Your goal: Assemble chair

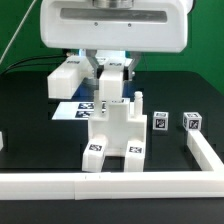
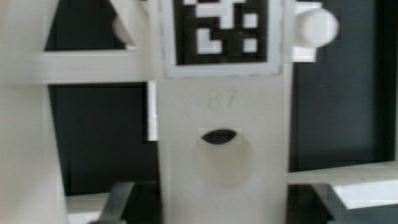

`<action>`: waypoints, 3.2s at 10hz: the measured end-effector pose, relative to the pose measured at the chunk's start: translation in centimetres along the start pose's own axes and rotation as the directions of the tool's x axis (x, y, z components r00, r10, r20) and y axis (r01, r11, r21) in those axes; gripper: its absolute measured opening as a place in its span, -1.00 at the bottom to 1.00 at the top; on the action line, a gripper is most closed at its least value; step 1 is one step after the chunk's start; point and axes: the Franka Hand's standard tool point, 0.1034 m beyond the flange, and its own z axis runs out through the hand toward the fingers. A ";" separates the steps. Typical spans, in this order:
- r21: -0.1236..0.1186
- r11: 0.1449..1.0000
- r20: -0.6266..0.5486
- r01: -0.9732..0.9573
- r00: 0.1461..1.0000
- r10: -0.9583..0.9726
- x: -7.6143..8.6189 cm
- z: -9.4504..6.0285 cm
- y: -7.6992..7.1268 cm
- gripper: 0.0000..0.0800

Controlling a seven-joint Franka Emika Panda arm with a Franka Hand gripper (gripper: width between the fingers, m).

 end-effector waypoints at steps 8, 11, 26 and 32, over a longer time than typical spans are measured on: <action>0.002 1.000 0.019 -0.016 1.000 0.016 -2.3 1.4 -1.8 -0.28; 0.001 1.000 0.021 -0.016 1.000 0.016 -2.3 1.5 -1.8 -0.28; -0.003 0.996 -0.019 -0.084 0.996 0.084 -2.1 5.1 -1.9 -0.28; -0.002 0.997 -0.034 -0.077 0.996 0.077 -1.7 5.1 -1.8 0.19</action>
Offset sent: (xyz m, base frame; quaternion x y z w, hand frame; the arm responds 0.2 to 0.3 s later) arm -0.0190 0.0156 0.0011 -0.0063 0.0010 0.0253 0.9997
